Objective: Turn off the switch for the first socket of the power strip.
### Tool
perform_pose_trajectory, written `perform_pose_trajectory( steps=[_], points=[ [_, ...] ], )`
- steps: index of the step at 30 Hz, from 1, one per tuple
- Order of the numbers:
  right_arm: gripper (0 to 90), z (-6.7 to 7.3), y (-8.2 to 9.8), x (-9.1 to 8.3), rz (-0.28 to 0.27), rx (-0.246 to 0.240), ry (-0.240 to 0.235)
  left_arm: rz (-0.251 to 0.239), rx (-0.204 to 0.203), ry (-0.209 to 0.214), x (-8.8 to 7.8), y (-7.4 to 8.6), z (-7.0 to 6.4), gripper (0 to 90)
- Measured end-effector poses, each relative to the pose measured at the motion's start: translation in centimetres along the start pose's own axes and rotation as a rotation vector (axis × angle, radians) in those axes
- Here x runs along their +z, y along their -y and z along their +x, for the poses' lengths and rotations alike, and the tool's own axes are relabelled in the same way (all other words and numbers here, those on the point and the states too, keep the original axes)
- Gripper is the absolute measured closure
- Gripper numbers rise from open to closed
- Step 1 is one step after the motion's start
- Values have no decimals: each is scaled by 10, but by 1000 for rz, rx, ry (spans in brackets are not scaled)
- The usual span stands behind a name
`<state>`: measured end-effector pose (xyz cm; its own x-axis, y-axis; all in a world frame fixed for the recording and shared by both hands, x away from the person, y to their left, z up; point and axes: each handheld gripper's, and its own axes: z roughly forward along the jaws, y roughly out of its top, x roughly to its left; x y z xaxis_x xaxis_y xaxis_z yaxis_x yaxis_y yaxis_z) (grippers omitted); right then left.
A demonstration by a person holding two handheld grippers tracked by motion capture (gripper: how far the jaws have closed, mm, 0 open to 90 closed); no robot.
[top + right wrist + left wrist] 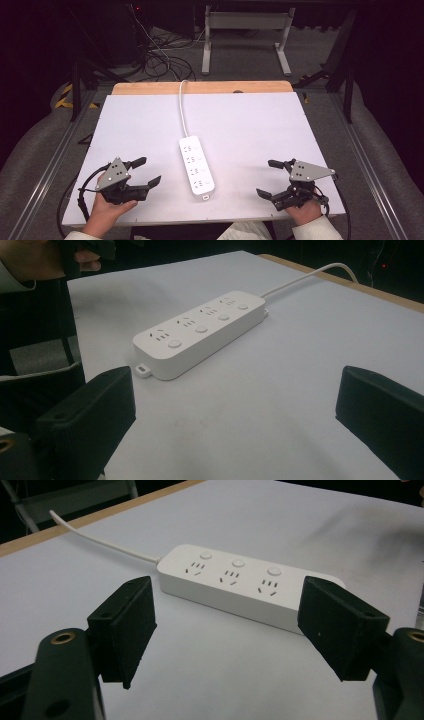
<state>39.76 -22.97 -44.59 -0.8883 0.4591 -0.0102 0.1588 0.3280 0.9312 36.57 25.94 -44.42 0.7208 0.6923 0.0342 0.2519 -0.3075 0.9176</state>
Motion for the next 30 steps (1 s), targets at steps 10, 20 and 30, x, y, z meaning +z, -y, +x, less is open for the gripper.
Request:
perform_pose_trajectory(
  steps=[10, 20, 30],
  points=[
    [29, -1, 0, 0, 2, 0, 1, 30, 2, -2, 3, 20, -2, 240],
    [28, -2, 0, 0, 2, 1, -2, 13, -51, 3, 5, 18, 0, 251],
    [29, -2, 0, 0, 1, 0, -3, 5, -25, -16, 1, 17, -2, 251]
  ],
)
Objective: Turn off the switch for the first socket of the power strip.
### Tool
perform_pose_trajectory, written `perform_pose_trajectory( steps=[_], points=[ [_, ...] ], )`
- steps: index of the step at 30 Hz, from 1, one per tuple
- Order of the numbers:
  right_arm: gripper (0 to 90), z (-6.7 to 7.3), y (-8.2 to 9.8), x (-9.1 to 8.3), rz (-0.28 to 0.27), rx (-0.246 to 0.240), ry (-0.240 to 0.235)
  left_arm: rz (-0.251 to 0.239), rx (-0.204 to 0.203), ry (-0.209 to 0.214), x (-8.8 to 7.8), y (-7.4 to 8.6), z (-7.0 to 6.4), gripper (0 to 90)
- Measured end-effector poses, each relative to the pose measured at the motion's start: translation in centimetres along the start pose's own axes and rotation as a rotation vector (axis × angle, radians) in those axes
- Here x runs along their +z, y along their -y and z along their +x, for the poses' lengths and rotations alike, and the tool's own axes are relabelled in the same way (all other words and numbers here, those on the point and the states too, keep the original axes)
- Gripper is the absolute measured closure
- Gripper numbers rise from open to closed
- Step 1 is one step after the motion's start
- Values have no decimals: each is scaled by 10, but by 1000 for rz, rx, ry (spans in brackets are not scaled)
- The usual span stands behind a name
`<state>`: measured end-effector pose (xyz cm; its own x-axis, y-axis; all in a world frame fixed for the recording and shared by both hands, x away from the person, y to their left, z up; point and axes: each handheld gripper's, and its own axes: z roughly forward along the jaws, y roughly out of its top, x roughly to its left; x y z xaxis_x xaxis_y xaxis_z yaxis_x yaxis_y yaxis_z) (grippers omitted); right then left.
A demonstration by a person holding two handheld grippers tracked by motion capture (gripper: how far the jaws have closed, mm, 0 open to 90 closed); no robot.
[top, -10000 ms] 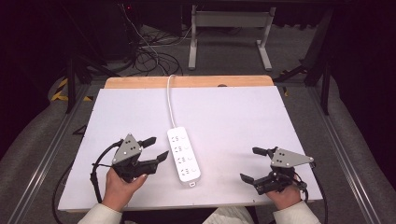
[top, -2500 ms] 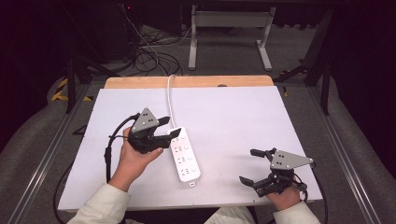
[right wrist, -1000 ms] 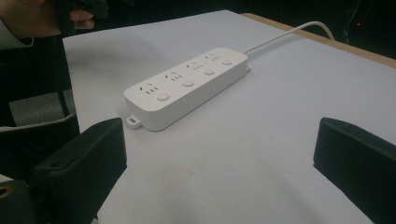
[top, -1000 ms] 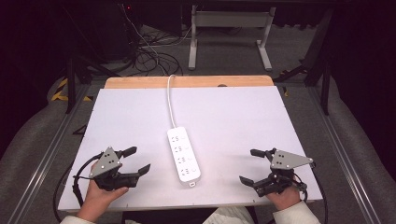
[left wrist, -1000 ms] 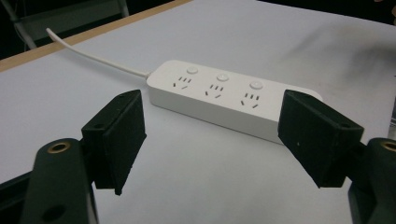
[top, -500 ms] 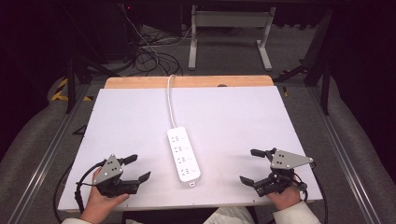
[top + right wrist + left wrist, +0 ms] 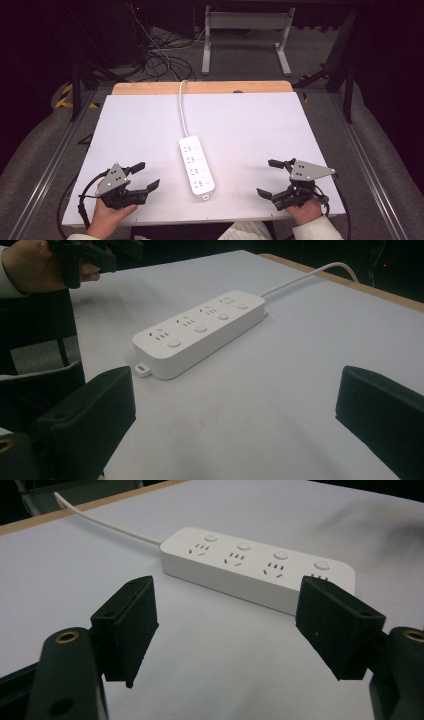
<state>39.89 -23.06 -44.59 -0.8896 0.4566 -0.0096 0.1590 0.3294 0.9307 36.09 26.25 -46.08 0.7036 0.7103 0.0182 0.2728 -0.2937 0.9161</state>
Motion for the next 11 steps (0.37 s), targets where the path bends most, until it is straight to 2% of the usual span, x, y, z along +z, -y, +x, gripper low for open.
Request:
perform_pose_trajectory(
  steps=[3, 11],
  points=[
    [28, 0, 0, 0, 0, 1, 0, 0, 15, -10, 0, 0, -1, 251],
    [28, 0, 0, 0, 2, 0, 1, -11, 12, -7, -2, -1, -1, 256]
  ],
)
